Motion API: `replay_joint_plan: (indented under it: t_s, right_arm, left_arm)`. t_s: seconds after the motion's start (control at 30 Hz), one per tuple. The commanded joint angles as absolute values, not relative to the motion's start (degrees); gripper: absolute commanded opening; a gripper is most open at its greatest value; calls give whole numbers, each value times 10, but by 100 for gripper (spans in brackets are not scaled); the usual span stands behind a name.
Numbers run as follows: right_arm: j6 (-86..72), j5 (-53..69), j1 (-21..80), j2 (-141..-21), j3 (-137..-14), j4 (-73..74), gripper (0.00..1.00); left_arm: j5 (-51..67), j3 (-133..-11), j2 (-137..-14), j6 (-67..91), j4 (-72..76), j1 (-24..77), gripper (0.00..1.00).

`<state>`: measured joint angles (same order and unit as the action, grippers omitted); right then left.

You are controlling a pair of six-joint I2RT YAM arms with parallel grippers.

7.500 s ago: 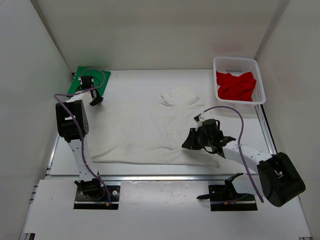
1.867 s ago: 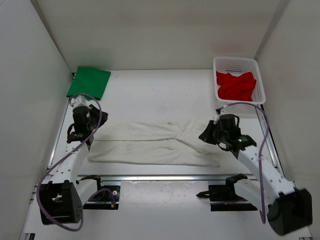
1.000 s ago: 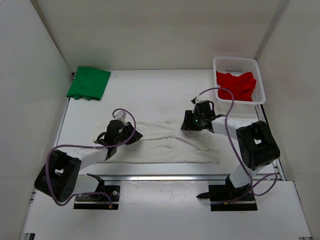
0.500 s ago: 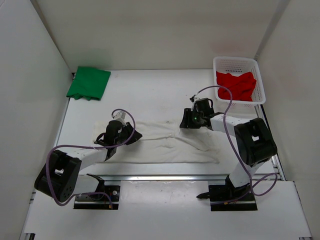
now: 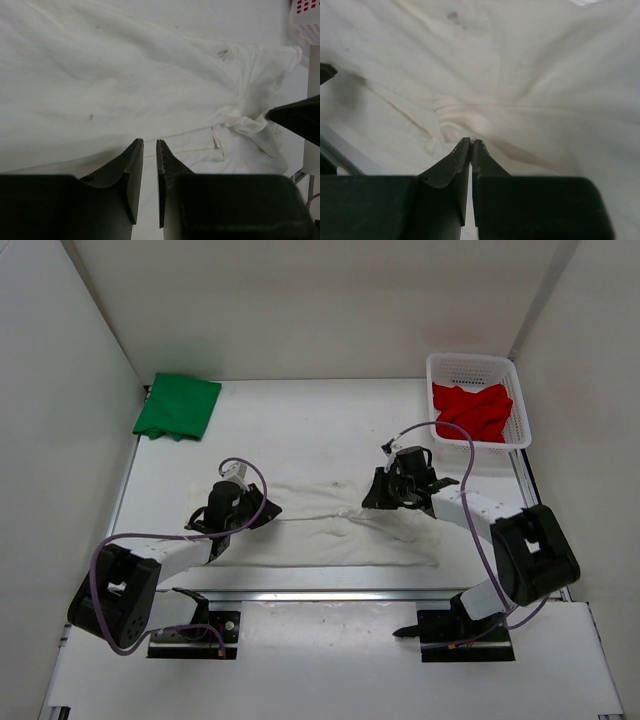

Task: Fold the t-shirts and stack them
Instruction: Fold the other side of the tshirt into a rectangle

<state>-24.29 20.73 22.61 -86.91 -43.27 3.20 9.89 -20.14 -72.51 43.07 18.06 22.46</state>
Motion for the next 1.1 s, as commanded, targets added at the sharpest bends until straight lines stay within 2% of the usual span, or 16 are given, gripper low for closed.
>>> replay_joint_plan:
  t_s: [0.0, 0.27, 0.53, 0.57, 0.67, 0.7, 0.77, 0.87, 0.93, 1.07]
  right_arm:
    - [-258, 172, 268, -796, -420, 69, 0]
    - [-293, 62, 365, -757, -442, 192, 0]
    - [-354, 31, 438, -744, -414, 193, 0]
    - [-365, 32, 446, -736, -406, 190, 3]
    - [-388, 32, 471, -717, -390, 171, 28]
    - [-390, 36, 475, -707, -387, 168, 34]
    - [-381, 32, 479, -684, -393, 177, 37]
    - [-356, 14, 437, -643, -393, 192, 34]
    - [-346, 23, 382, -625, -378, 188, 24]
    - [-344, 54, 277, -608, -314, 164, 15]
  left_arm:
    - [105, -197, -701, 432, 195, 221, 28]
    - [103, -196, -676, 436, 187, 223, 28]
    - [105, -188, -639, 444, 175, 215, 29]
    - [103, -187, -635, 443, 171, 214, 28]
    - [105, -190, -625, 441, 161, 207, 29]
    - [110, -192, -622, 441, 161, 206, 28]
    - [106, -195, -614, 442, 154, 205, 29]
    - [102, -202, -614, 435, 151, 209, 29]
    - [98, -213, -626, 432, 151, 226, 28]
    - [95, -242, -682, 426, 163, 253, 29]
